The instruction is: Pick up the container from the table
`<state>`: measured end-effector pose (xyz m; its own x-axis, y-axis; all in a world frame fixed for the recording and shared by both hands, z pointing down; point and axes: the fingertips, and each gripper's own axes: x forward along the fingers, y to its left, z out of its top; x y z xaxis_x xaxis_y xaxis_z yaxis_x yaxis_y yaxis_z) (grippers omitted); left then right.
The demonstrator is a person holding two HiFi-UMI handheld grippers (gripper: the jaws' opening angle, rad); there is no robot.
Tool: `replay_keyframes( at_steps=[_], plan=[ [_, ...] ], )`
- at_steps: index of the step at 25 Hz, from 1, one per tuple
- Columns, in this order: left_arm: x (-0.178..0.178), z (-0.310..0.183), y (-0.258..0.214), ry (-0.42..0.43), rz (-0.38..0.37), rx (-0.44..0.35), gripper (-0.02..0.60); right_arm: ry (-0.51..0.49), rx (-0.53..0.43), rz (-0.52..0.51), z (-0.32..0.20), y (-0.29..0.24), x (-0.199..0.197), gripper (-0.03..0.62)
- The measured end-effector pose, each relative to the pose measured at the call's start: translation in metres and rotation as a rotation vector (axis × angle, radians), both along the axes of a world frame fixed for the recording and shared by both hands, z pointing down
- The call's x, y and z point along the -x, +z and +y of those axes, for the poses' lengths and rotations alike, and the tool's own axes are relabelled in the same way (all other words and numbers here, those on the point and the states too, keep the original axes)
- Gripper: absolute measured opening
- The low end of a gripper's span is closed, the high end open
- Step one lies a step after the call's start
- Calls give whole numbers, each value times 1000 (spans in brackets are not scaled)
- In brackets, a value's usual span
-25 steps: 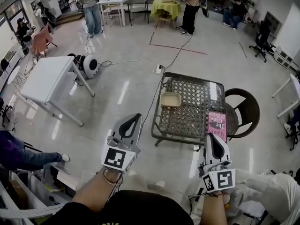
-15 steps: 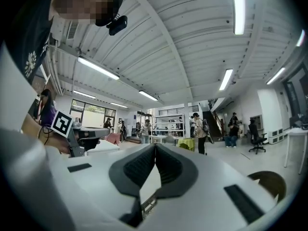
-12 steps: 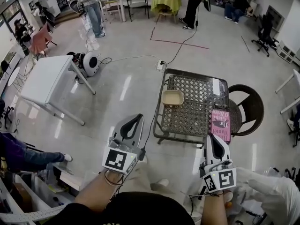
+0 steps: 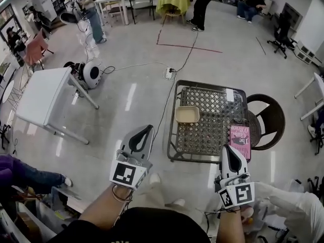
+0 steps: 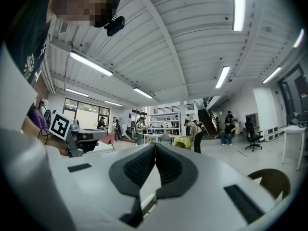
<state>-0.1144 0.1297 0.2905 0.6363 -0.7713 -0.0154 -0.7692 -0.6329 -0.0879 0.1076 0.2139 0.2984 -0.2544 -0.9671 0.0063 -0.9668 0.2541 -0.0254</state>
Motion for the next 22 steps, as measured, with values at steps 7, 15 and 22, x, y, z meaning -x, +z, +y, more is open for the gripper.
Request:
replay_keyframes(
  at_steps=[7, 15, 22],
  plan=[
    [4, -47, 1, 52, 27, 0, 11, 36, 12, 2, -42, 2, 8, 11],
    [9, -88, 10, 64, 18, 27, 11, 73, 16, -1, -77, 1, 13, 11],
    [13, -111, 8, 121, 31, 23, 11, 117, 14, -2, -96, -7, 22, 11]
  ],
)
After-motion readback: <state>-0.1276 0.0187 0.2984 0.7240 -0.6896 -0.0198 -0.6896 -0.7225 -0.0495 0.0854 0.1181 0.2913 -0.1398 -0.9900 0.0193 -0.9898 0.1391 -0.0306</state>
